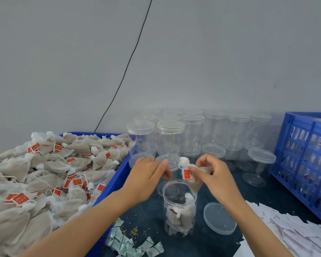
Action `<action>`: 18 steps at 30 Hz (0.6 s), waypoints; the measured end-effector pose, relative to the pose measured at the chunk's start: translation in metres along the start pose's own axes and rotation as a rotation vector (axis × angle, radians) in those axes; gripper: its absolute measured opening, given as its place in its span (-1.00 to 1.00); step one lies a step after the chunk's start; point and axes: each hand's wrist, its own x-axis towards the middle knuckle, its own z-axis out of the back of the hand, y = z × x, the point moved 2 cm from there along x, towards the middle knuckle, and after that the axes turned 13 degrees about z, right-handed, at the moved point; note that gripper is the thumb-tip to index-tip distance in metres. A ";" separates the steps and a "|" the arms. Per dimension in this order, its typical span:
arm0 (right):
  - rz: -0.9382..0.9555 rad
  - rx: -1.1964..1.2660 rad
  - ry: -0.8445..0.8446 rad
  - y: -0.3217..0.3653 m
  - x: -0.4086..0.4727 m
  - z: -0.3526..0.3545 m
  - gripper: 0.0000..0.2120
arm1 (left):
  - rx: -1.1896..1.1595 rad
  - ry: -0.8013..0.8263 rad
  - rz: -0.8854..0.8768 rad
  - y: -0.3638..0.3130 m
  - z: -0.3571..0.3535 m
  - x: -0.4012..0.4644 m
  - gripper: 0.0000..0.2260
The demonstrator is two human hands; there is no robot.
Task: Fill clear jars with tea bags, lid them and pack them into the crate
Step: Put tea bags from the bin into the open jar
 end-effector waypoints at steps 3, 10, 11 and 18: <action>0.079 -0.086 0.198 0.006 0.006 -0.009 -0.84 | 0.018 0.019 0.141 0.011 0.009 0.005 -0.63; 0.247 -0.556 0.589 0.012 0.010 -0.028 -0.91 | 0.407 0.401 0.275 0.030 0.005 -0.006 -0.80; 0.232 -0.585 0.636 0.012 0.010 -0.030 -0.92 | 0.468 0.451 0.263 0.032 0.004 -0.008 -0.80; 0.249 -0.595 0.845 0.021 0.006 -0.044 -0.64 | 0.678 0.728 0.262 0.042 0.006 -0.020 -0.74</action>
